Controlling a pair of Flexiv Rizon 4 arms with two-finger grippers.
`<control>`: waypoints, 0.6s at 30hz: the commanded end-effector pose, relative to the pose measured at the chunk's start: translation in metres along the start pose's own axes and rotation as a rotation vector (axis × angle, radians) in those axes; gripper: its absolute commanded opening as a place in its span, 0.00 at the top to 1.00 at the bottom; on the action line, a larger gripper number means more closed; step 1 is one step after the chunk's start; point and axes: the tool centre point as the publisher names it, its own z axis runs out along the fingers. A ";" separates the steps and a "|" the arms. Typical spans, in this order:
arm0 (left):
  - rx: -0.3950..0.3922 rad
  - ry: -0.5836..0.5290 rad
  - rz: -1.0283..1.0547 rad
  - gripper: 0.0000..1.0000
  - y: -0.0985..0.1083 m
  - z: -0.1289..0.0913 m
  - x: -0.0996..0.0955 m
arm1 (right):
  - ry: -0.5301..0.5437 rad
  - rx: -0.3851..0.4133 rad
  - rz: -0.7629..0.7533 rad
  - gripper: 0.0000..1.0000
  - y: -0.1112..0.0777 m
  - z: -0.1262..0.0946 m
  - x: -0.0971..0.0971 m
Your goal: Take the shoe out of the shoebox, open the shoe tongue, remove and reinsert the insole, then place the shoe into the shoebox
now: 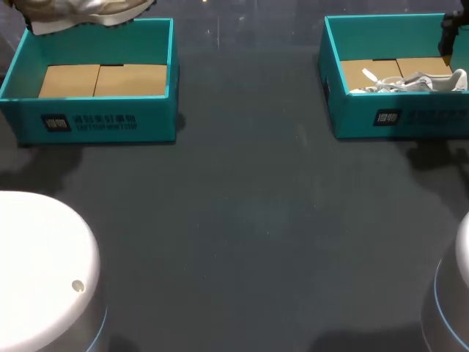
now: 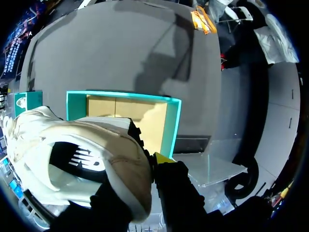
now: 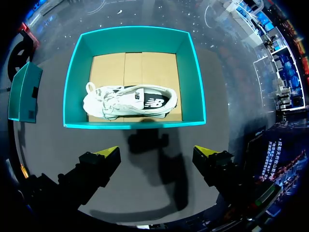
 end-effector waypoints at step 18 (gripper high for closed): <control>0.016 0.004 0.016 1.00 -0.124 -0.046 -0.076 | -0.001 -0.001 0.000 0.00 -0.001 0.000 0.000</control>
